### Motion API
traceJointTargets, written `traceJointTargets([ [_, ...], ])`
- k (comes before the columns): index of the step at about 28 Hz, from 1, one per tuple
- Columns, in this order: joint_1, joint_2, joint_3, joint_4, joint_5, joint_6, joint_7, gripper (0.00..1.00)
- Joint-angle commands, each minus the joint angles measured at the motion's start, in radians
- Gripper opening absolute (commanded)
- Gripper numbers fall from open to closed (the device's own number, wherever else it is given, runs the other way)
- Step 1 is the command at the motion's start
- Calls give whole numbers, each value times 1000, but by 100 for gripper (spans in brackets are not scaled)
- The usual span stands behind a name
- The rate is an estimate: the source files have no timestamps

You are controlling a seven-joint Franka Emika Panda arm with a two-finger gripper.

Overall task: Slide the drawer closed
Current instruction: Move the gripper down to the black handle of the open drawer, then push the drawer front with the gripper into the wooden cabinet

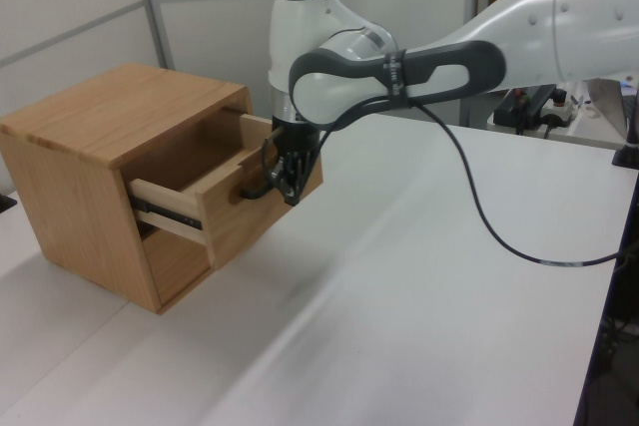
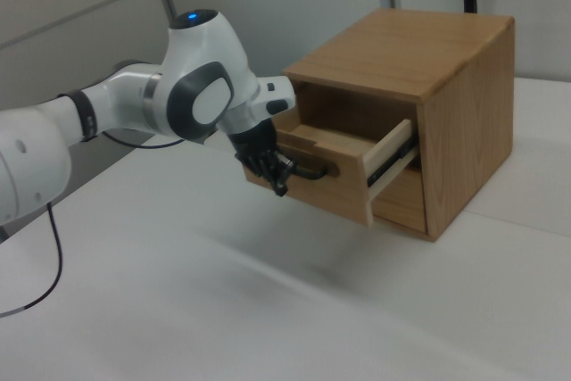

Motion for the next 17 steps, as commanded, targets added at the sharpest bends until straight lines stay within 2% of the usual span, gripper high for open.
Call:
traceJointTargets([
  [1, 8, 80, -20, 90, -15, 72, 6, 0],
  [10, 3, 154, -19, 95, -82, 337, 58, 0],
  [17, 0, 217, -20, 95, -85, 512, 61, 0],
])
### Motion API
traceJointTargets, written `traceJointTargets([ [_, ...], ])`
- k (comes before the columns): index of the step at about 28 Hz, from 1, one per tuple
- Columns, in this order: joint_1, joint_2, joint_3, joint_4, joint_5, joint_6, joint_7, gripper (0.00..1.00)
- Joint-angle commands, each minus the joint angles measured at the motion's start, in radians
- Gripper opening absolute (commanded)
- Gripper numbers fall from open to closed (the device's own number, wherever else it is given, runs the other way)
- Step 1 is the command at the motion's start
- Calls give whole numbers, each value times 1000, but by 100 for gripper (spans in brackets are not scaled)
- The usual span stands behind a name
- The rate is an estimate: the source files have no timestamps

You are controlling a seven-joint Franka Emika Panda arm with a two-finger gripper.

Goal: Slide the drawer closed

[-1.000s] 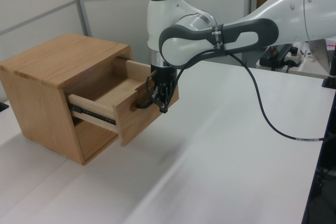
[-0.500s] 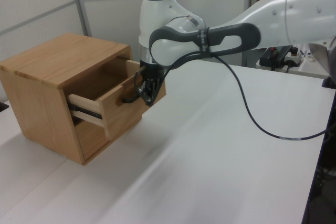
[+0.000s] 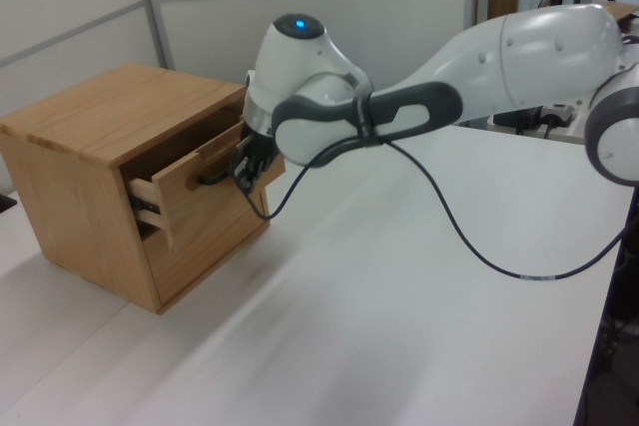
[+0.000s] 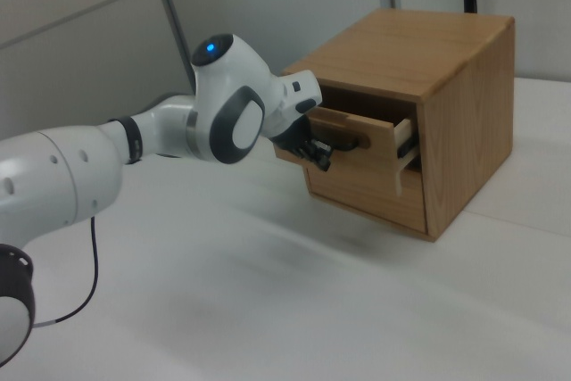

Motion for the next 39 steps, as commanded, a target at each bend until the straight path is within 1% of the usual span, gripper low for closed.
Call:
traceJointTargets([
  [1, 1, 65, -7, 34, -19, 143, 27, 0],
  [5, -1, 91, -7, 34, -18, 226, 50, 0],
  [6, -1, 101, -7, 34, -18, 272, 59, 0],
  [12, -18, 131, -7, 34, -18, 427, 62, 0],
  [16, -26, 145, -7, 34, -16, 481, 62, 0],
  [21, -30, 162, -6, 33, -15, 599, 62, 0],
  [27, -30, 168, -7, 31, -15, 611, 62, 0],
  [32, -38, 159, -7, 23, -15, 605, 56, 0],
  [35, -39, 124, -7, -21, -15, 565, 56, 0],
  [36, -39, 99, -10, -47, -15, 523, 56, 0],
  [39, -38, 55, -11, -85, -15, 441, 55, 0],
])
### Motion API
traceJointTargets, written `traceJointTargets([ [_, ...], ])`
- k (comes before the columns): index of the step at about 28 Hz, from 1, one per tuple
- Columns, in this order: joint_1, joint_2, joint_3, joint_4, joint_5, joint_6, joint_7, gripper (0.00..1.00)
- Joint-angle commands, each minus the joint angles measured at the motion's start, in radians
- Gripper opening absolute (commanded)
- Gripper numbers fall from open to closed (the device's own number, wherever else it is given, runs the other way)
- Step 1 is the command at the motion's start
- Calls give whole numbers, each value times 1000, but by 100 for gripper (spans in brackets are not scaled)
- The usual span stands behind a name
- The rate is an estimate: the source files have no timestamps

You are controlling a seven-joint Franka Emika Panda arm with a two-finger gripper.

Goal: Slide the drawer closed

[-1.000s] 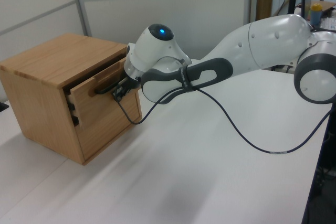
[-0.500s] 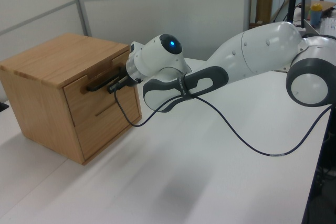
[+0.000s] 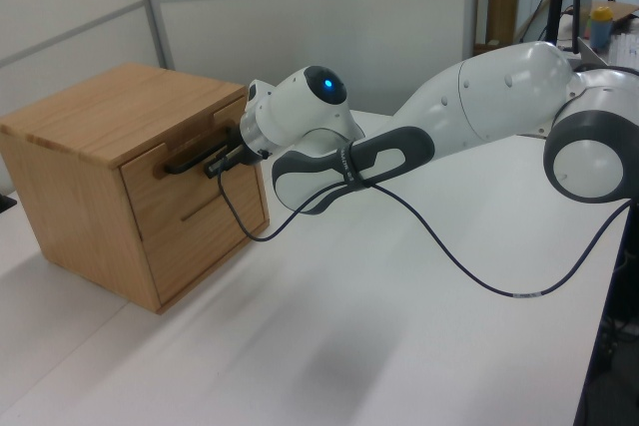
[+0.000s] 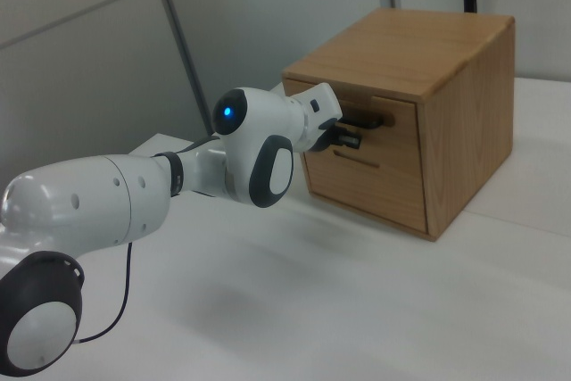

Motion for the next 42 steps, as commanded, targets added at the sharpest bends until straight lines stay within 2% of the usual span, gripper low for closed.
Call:
traceJointTargets([
  [1, -6, -96, -9, -88, -14, -125, 19, 0],
  [11, -2, -220, -8, -104, -11, -467, 26, 0],
  [16, -2, -312, 1, -105, -7, -725, 28, 0],
  [17, -2, -347, 1, -105, -5, -836, 29, 0],
  [22, 0, -420, 4, -105, -4, -1038, 23, 0],
  [24, 0, -454, 6, -108, -4, -1132, 15, 3],
  [28, 0, -504, 14, -127, -2, -1221, 6, 8],
  [32, 0, -558, 17, -144, 1, -1296, -49, 47],
  [34, 0, -570, 17, -145, 4, -1328, -75, 71],
  [35, 0, -576, 17, -145, 4, -1354, -90, 93],
  [36, 0, -581, 17, -145, 6, -1364, -93, 100],
  [42, 0, -592, 23, -148, 6, -1402, -97, 100],
])
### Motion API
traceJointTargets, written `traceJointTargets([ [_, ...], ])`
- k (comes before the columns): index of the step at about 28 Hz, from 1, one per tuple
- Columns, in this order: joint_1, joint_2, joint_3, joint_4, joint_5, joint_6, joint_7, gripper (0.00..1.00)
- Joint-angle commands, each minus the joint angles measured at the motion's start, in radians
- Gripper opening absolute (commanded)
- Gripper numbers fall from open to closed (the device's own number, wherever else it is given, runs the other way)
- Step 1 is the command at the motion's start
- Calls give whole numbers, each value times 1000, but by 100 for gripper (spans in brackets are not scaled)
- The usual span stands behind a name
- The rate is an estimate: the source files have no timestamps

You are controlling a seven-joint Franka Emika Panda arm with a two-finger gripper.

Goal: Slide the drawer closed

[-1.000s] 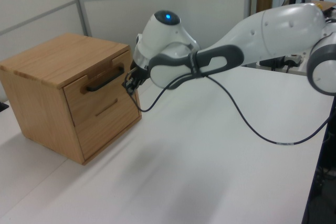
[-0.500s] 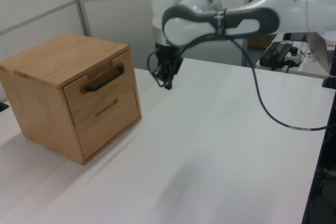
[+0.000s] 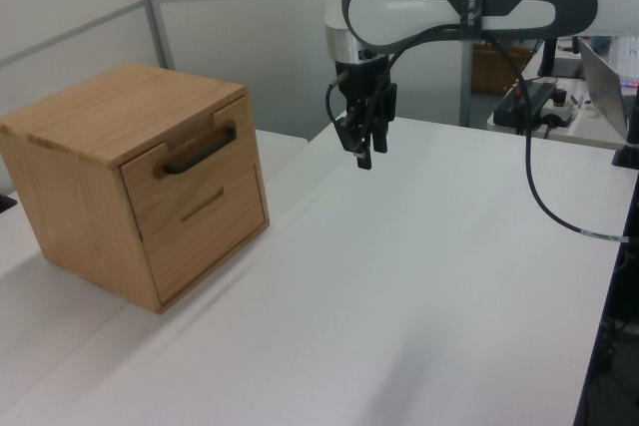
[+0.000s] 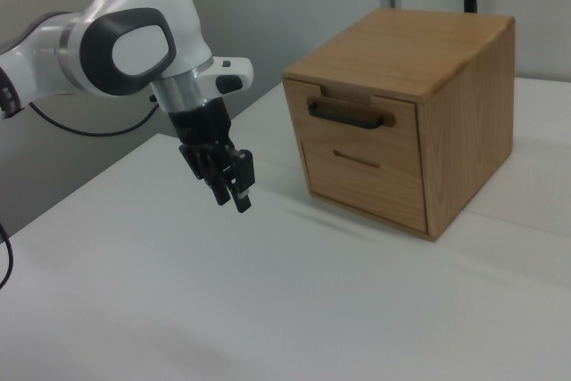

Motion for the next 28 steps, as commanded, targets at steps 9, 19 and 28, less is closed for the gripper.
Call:
traceJointTargets([
  [9, -5, -75, -5, -76, 42, -61, -109, 100],
  [19, -13, -60, -6, -74, 44, -49, -115, 100],
  [28, -21, -64, -34, -83, 145, 54, -95, 100],
])
